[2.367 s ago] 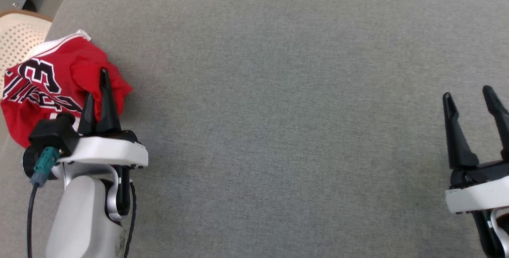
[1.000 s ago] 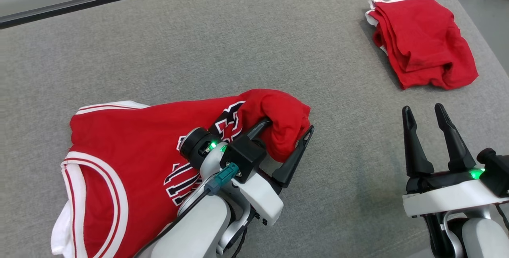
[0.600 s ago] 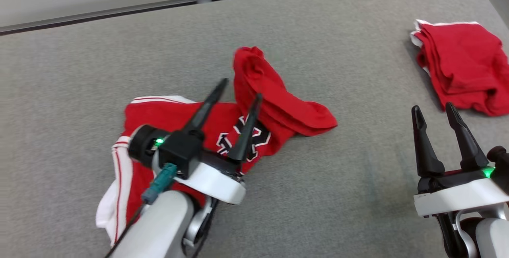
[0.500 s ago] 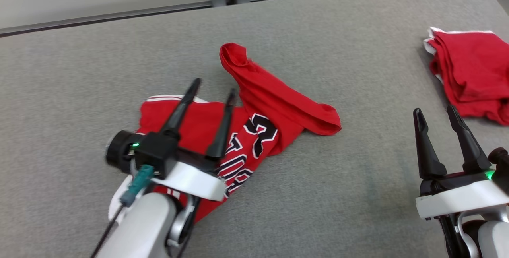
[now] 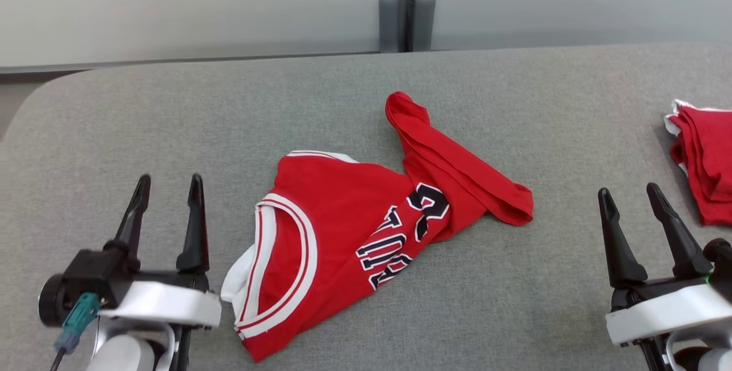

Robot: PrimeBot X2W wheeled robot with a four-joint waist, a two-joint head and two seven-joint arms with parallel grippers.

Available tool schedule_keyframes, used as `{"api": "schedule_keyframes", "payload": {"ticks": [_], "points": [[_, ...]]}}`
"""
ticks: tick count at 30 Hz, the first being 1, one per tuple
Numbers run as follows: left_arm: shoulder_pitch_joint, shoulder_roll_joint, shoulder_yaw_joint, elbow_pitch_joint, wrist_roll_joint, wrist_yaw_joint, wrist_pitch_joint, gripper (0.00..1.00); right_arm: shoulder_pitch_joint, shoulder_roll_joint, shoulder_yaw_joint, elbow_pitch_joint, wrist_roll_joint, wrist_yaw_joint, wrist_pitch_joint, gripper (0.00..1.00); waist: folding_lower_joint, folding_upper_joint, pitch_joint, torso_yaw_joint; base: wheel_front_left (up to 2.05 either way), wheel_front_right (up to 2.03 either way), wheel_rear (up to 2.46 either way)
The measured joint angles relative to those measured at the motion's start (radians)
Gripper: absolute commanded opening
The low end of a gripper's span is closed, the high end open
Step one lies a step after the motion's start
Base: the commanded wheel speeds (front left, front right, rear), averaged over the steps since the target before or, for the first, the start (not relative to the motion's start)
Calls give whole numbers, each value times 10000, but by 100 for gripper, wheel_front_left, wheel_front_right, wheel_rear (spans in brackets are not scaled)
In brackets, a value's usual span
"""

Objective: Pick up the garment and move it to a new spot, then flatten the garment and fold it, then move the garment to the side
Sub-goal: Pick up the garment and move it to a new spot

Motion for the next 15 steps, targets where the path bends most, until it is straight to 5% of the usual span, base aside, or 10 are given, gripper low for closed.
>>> {"api": "schedule_keyframes", "payload": {"ticks": [15], "points": [[1495,368,-61,-717,-295,82,523,100,918,132,-65,-190,-171,0,439,100,0,0,-1034,41,0,0,0]]}}
